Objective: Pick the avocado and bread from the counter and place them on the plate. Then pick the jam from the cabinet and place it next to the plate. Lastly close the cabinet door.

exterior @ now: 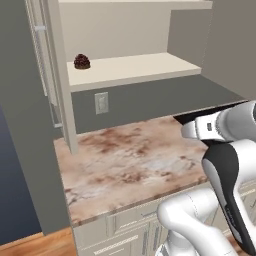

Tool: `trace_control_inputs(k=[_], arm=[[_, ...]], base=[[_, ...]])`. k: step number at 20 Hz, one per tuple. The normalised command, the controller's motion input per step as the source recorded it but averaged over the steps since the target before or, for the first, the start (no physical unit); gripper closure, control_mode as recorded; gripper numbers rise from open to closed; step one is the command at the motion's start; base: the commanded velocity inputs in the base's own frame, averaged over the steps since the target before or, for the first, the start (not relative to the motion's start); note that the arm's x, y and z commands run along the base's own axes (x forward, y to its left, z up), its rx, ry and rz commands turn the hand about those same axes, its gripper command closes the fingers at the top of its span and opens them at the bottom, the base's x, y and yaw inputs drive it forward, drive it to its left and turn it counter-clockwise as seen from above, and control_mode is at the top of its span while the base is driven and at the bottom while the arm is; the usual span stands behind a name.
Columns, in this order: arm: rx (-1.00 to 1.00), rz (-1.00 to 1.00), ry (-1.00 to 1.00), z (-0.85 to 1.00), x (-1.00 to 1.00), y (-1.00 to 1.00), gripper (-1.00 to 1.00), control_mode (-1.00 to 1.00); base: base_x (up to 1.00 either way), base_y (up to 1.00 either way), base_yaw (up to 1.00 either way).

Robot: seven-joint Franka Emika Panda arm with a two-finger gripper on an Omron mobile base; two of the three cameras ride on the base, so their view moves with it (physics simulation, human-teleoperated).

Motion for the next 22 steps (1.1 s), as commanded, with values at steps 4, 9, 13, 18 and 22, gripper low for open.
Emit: trace_control_inputs(k=[4, 9, 13, 18, 22], arm=[[-0.16, 0.14, -0.37, -0.02, -0.13, 0.08, -1.00, -1.00], [-0.23, 0.07, -0.16, -0.18, -0.12, 0.35, -1.00, -1.00], [-0.25, 0.04, -0.12, -0.18, -0.29, 0.41, -1.00, -1.00], [-0.17, 0.04, -0.14, -0.19, -0.55, 0.20, -1.00, -1.00], [-0.12, 0.04, -0.08, -0.18, -0.42, 0.08, -1.00, -1.00]], base=[[0.00, 0.00, 0.00], [0.00, 0.00, 0.00], [0.00, 0.00, 0.00], [0.00, 0.00, 0.00], [0.00, 0.00, 0.00]])
